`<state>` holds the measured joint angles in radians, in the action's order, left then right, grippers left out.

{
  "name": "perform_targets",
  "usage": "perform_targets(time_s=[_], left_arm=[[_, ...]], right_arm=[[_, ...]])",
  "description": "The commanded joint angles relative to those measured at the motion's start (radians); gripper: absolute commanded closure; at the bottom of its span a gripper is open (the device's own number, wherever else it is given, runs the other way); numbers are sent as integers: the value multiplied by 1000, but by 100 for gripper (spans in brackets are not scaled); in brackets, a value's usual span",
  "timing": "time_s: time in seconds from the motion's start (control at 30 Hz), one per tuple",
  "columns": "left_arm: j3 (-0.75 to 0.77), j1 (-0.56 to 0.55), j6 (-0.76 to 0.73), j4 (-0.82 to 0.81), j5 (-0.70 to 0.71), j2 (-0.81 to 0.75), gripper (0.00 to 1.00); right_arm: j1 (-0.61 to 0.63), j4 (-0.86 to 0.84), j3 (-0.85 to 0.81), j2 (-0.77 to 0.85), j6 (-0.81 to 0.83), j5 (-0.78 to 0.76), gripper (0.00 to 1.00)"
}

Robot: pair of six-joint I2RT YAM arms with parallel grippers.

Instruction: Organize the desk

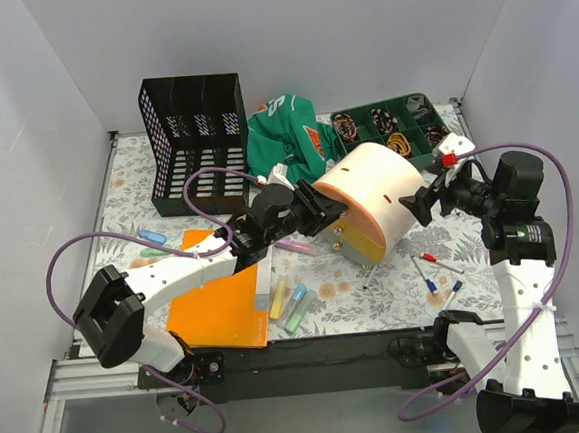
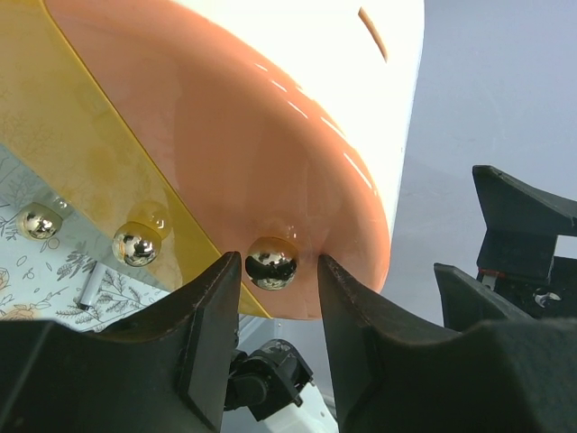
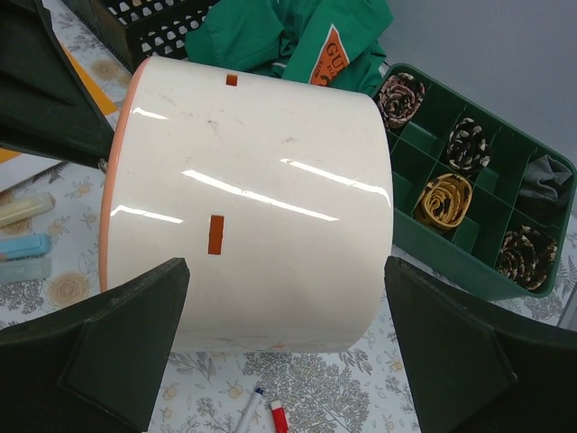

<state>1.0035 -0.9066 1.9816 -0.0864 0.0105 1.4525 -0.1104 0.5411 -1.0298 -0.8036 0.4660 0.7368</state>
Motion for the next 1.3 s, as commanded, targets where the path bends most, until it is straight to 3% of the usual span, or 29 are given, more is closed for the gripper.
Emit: perform_targets(time_s=[0.0, 0.13, 0.53, 0.97, 1.27], left_arm=[[14, -5, -17, -13, -4, 8, 61], [11, -5, -15, -18, -7, 9, 63], [-17, -5, -32, -38, -9, -41, 85], [-201, -5, -87, 28, -110, -291, 86], [-241, -5, -84, 24, -127, -328, 83]], right_arm=[[-8, -32, -4, 18, -18, 29, 2], [-11, -32, -3, 20, -18, 29, 2], [-17, -32, -3, 21, -20, 33, 1], [-21, -29, -15, 17, -21, 47, 2], [-26, -17, -30, 17, -15, 76, 1]])
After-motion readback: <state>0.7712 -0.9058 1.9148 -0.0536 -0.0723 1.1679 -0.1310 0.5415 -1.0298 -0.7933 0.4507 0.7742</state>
